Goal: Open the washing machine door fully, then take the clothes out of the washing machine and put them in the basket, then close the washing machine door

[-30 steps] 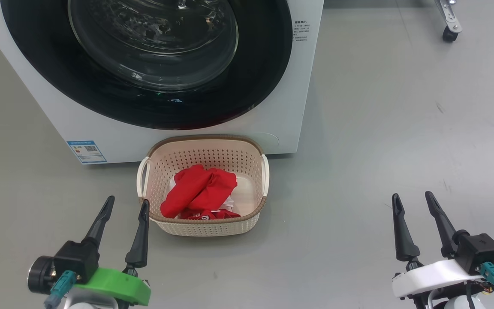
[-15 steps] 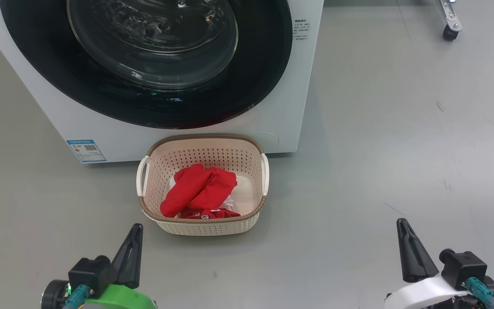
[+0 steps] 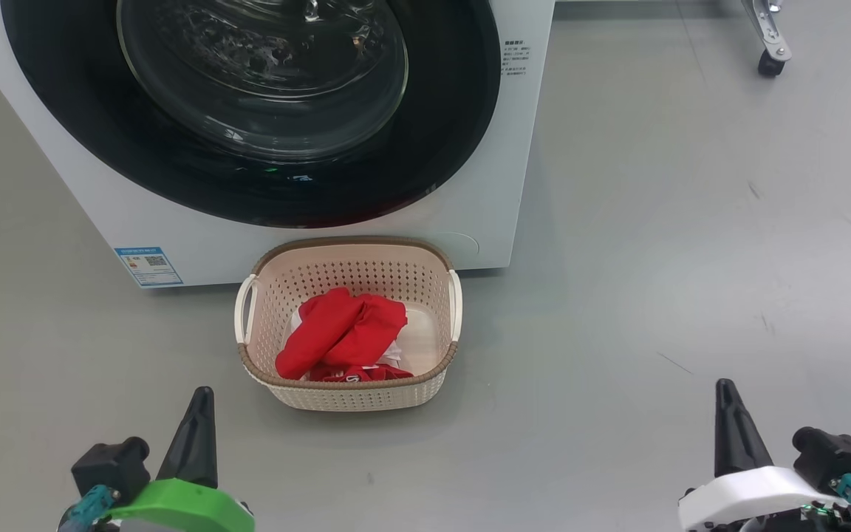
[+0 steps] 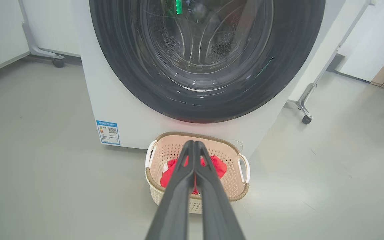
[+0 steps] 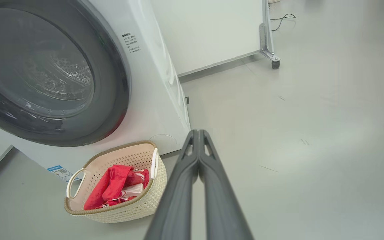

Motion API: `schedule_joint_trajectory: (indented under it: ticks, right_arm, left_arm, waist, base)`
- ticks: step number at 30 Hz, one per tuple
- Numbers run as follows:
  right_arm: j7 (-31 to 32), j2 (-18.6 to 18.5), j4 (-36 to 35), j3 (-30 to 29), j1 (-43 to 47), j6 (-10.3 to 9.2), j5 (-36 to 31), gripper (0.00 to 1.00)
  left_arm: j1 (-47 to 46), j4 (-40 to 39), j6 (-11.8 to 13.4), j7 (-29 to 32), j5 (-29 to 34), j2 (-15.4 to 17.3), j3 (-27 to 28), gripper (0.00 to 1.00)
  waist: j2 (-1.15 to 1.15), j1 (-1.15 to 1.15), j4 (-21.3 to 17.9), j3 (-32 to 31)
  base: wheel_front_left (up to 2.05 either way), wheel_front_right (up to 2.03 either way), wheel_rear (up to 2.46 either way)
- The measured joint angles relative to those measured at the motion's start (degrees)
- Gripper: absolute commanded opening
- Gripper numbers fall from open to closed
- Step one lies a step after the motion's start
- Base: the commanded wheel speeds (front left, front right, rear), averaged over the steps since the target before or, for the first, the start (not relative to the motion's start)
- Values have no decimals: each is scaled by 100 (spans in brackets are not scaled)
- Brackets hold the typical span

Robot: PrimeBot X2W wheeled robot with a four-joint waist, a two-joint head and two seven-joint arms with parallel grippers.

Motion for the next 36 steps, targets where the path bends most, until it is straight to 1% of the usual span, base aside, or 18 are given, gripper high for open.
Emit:
schedule_joint_trajectory:
  ticks: [5,7,12,16,20,29,31,36]
  right_arm:
    - [78,5,0,-64,-12,3,387,0]
    - [125,3,1,-91,-21,44,526,0]
    - [201,-1,7,-142,-31,58,915,0]
    - [254,-8,14,-180,-43,60,1163,0]
    - [355,-18,35,-231,-94,111,1483,0]
    - [503,-34,92,-322,-181,146,2187,0]
    - [553,-40,107,-345,-206,187,2336,0]
    - [639,-48,145,-404,-287,194,2726,0]
  left_arm:
    - [-1,-8,-18,86,-344,-4,59,0]
    - [-1,-9,-19,121,-522,-5,99,0]
    - [-2,-11,-29,243,-891,-7,176,0]
    - [-3,-11,-54,308,-1089,-8,207,0]
    - [-5,-11,-70,380,-1382,-8,264,0]
    - [-18,-10,-78,570,-2060,-7,392,0]
    - [-20,-9,-90,586,-2213,-7,414,0]
    - [-26,-7,-103,700,-2587,-7,505,0]
  waist:
    - [0,0,-5,-24]
    - [0,0,-7,-33]
    - [0,0,-13,-57]
    - [0,0,-16,-71]
    - [0,0,-21,-90]
    - [0,0,-32,-133]
    - [0,0,-35,-143]
    - [0,0,-41,-167]
  base:
    - [0,0,0]
    - [0,0,0]
    - [0,0,0]
    - [0,0,0]
    - [0,0,0]
    - [0,0,0]
    - [0,0,0]
    - [0,0,0]
